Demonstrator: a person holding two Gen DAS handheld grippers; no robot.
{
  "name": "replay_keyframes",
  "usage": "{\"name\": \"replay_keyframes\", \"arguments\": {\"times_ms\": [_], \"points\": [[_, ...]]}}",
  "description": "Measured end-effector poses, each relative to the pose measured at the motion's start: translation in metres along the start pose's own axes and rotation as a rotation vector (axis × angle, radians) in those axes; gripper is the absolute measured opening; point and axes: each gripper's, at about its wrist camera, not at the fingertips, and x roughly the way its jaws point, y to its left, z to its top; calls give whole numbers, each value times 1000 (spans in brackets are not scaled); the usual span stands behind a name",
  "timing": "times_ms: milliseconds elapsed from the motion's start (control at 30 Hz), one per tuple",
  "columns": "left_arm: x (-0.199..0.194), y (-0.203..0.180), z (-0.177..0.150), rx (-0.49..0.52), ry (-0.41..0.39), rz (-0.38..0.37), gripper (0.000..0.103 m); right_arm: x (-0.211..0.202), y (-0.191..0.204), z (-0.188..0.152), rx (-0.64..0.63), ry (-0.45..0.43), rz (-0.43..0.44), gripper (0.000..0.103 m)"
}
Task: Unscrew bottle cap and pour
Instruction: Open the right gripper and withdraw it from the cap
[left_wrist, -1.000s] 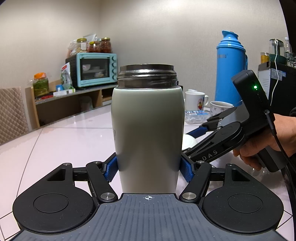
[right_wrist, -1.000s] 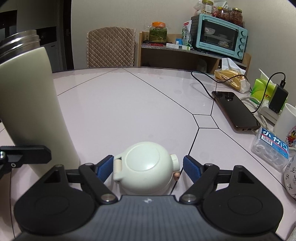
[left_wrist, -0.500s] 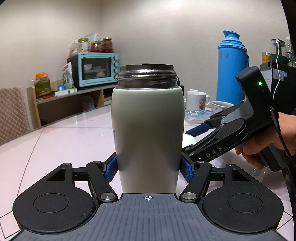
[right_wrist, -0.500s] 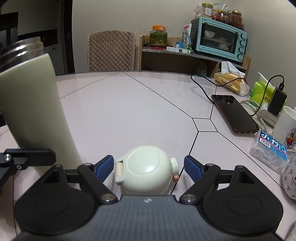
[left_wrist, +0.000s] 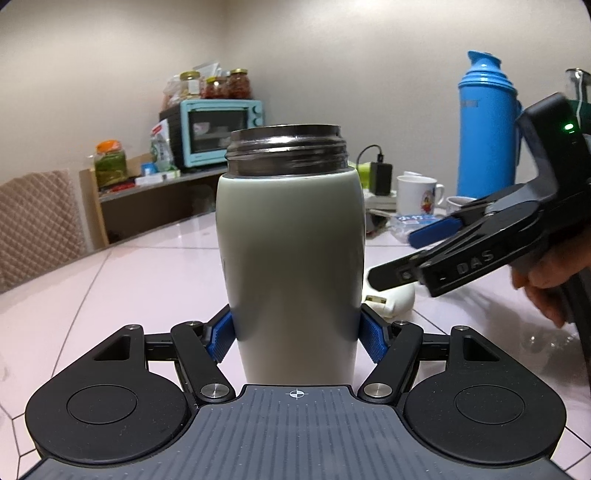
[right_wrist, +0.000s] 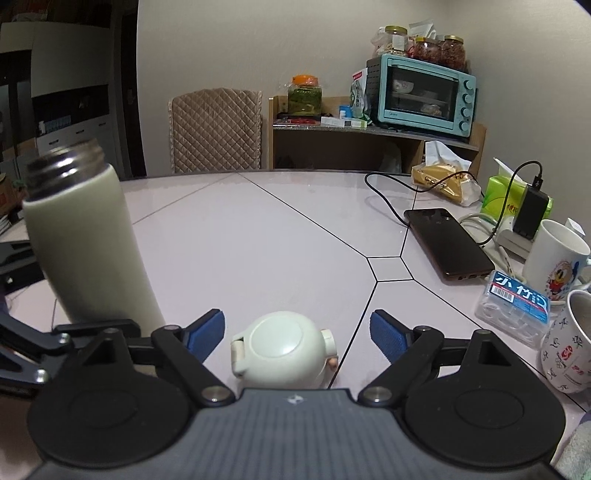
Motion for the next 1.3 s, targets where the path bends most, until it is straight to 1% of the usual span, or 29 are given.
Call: {"name": "replay_keyframes", "arguments": {"times_ms": [233, 400, 467, 600, 733, 833, 900, 967, 1067, 1133, 1200, 1300], "points": [[5, -13, -3, 3, 53, 79, 75, -13, -5, -3, 20, -6, -7, 88], [5, -17, -6, -10, 59, 115, 75, -18, -9, -6, 34, -8, -10, 88], [5, -19, -6, -8, 64, 119, 79, -19, -10, -6, 36, -7, -8, 88], [1, -23, -5, -6, 69, 131, 81, -20, -12, -7, 39, -8, 1, 89], [-2, -26, -3, -13, 83, 170, 85, -23, -13, -7, 45, -14, 7, 89], [-8, -26, -3, -32, 95, 184, 87, -24, -13, -6, 46, -19, 10, 89], [-12, -27, -3, -46, 107, 201, 91, -26, -12, -5, 46, -22, 12, 90], [-17, -27, -2, -62, 119, 221, 93, -28, -9, -4, 47, -22, 13, 91], [-28, -28, -1, -90, 131, 245, 93, -32, -7, -3, 48, -34, 17, 93], [-35, -28, -1, -99, 153, 276, 94, -35, -4, -3, 47, -45, 20, 93], [-42, -27, -2, -114, 156, 285, 102, -38, -2, -3, 46, -51, 24, 94], [-51, -26, -4, -117, 157, 305, 103, -42, 2, -6, 47, -64, 30, 96]]}}
